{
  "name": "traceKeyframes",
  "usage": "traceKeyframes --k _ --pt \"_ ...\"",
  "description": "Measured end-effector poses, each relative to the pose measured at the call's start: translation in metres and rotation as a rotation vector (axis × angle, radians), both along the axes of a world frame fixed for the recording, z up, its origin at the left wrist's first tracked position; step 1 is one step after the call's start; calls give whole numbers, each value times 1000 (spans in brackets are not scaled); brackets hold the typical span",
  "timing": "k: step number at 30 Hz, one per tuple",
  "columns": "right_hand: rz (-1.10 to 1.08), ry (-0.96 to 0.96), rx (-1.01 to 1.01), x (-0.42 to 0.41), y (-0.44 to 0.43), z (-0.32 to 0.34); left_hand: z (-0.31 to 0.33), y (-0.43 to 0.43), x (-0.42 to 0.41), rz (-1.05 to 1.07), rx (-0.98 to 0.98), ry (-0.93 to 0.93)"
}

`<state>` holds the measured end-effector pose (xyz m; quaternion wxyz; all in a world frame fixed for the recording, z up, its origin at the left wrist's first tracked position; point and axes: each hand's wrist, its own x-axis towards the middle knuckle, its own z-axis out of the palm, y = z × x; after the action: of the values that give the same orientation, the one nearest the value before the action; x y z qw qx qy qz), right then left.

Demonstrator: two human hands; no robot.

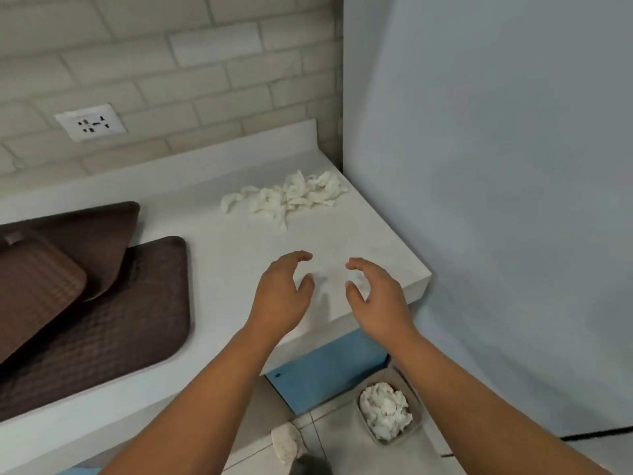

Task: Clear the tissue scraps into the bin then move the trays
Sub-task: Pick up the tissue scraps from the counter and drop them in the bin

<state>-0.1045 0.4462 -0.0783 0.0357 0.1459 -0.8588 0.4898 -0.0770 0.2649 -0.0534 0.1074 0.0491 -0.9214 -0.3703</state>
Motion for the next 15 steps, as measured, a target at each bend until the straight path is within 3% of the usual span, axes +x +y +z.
traceKeyframes --k 8,15 --pt "101 32 51 -91 -85 3 -18 -124 -93 74 -172 9" --pt "77 14 76 -157 -149 -3 -57 -200 -166 62 -270 -221"
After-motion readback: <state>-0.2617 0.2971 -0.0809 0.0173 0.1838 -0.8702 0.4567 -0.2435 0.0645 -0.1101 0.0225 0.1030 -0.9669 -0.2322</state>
